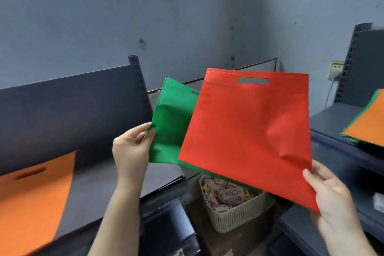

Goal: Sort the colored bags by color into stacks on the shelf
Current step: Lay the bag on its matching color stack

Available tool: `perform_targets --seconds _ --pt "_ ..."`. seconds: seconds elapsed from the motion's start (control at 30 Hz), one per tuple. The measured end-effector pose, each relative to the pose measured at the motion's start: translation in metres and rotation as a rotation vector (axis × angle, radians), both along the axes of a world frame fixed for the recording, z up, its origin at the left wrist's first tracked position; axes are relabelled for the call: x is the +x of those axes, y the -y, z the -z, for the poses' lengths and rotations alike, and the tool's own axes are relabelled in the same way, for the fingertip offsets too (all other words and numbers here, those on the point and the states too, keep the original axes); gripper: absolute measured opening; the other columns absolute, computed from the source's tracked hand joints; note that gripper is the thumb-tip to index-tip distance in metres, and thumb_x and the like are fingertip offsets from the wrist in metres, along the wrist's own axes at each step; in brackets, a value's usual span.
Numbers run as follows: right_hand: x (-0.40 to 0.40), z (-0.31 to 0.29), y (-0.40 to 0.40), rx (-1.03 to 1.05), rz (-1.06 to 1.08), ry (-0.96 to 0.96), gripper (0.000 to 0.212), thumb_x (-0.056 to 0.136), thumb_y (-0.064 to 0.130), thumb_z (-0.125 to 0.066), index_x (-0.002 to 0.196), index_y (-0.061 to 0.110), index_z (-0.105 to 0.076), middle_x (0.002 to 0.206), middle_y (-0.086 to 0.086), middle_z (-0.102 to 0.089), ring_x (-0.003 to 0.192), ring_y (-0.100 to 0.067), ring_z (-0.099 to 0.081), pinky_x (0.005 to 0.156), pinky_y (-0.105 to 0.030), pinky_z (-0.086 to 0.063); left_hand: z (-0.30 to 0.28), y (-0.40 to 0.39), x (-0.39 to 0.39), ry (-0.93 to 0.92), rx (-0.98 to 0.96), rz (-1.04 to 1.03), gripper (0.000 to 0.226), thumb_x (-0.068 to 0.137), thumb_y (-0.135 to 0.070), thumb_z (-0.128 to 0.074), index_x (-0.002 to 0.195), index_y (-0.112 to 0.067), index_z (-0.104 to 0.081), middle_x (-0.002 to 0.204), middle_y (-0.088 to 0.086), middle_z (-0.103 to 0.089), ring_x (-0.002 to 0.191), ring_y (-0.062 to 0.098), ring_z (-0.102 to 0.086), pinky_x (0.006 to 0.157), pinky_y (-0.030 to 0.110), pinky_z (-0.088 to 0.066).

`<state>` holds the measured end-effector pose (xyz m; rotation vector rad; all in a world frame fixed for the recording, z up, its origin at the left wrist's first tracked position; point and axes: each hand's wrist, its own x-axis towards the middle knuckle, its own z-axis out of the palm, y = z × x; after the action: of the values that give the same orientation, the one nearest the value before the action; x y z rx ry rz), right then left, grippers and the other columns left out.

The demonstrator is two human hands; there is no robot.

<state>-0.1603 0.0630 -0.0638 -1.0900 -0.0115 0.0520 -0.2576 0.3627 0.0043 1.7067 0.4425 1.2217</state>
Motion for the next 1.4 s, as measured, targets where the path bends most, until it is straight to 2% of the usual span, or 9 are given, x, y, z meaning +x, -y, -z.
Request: perform_targets --seconds 0.13,0.27,0.4,0.5,0.6,0.8,1.07,1.3,1.4 --pt "-0.021 0.004 -0.061 -0.039 -0.199 0.006 0.026 0.095 -0.003 -0.045 0.095 0.016 -0.063 0.064 0.008 -0.071 0.055 -0.002 -0.066 0.048 -0.016 -0.053 0.017 -0.056 -0.084 -0.109 -0.129 -0.235 0.019 0.084 0.000 -0.067 0.101 -0.007 -0.072 0.089 0.012 -0.072 0.071 0.013 -0.063 0.072 0.033 -0.054" --pt "-0.049 0.008 -0.120 -0.086 -0.444 0.027 0.026 0.093 -0.005 -0.047 0.098 0.014 -0.065 0.068 0.004 -0.073 0.058 -0.005 -0.067 0.048 -0.017 -0.053 0.039 -0.081 -0.170 -0.304 -0.105 -0.503 0.021 0.085 0.000 -0.065 0.105 -0.002 -0.072 0.097 0.014 -0.072 0.082 0.017 -0.064 0.053 0.005 -0.042" --pt "-0.076 0.010 -0.168 -0.131 -0.694 0.044 0.028 0.093 -0.007 -0.047 0.096 0.013 -0.066 0.074 0.001 -0.074 0.060 -0.005 -0.067 0.051 -0.015 -0.053 0.051 -0.081 -0.234 -0.470 -0.112 -0.670 0.023 0.083 0.002 -0.065 0.104 0.000 -0.072 0.098 0.017 -0.072 0.085 0.016 -0.065 0.062 0.025 -0.039" --pt "-0.088 0.012 -0.195 -0.173 -0.798 0.074 0.028 0.092 -0.010 -0.046 0.097 0.010 -0.066 0.071 0.005 -0.073 0.059 -0.002 -0.065 0.055 -0.012 -0.052 0.058 -0.074 -0.269 -0.525 -0.139 -0.742 0.024 0.082 0.001 -0.066 0.104 -0.002 -0.072 0.096 0.014 -0.073 0.087 0.016 -0.066 0.068 0.026 -0.042" --pt "-0.098 0.015 -0.216 -0.208 -0.872 0.112 0.029 0.092 -0.012 -0.046 0.098 0.010 -0.064 0.070 0.009 -0.073 0.059 0.002 -0.065 0.055 -0.009 -0.051 0.062 -0.068 -0.295 -0.497 -0.186 -0.769 0.025 0.083 0.000 -0.066 0.107 -0.004 -0.071 0.096 0.006 -0.073 0.090 0.016 -0.068 0.070 0.023 -0.047" --pt "-0.121 0.023 -0.248 -0.229 -0.962 0.095 0.033 0.091 -0.012 -0.048 0.094 0.015 -0.066 0.069 0.010 -0.073 0.059 0.001 -0.065 0.057 -0.011 -0.052 0.062 -0.062 -0.333 -0.386 -0.170 -0.828 0.022 0.083 0.002 -0.067 0.103 -0.008 -0.073 0.083 -0.013 -0.069 0.075 -0.010 -0.063 0.062 0.005 -0.046" --pt "-0.176 0.007 -0.279 -0.159 -0.966 0.022 0.027 0.093 -0.008 -0.046 0.099 0.014 -0.062 0.064 0.010 -0.071 0.052 -0.002 -0.065 0.046 -0.014 -0.051 0.028 -0.091 -0.376 -0.292 -0.036 -0.763 0.030 0.084 -0.004 -0.068 0.095 -0.032 -0.069 0.079 -0.029 -0.066 0.086 -0.014 -0.062 0.076 0.004 -0.047" --pt "-0.262 -0.008 -0.323 -0.098 -0.932 0.020 0.029 0.094 -0.005 -0.046 0.097 0.018 -0.064 0.065 0.005 -0.072 0.049 -0.006 -0.065 0.044 -0.018 -0.052 0.007 -0.154 -0.464 -0.225 0.029 -0.777 0.022 0.085 -0.004 -0.067 0.104 -0.013 -0.072 0.089 -0.009 -0.072 0.083 0.002 -0.066 0.079 0.018 -0.051" --pt "-0.299 -0.012 -0.352 -0.070 -0.941 0.029 0.030 0.095 -0.003 -0.044 0.098 0.018 -0.065 0.072 0.001 -0.074 0.053 -0.009 -0.067 0.046 -0.020 -0.054 0.000 -0.184 -0.502 -0.205 0.080 -0.809 0.021 0.085 -0.004 -0.067 0.105 -0.011 -0.072 0.088 -0.012 -0.069 0.082 0.000 -0.065 0.077 0.010 -0.050"
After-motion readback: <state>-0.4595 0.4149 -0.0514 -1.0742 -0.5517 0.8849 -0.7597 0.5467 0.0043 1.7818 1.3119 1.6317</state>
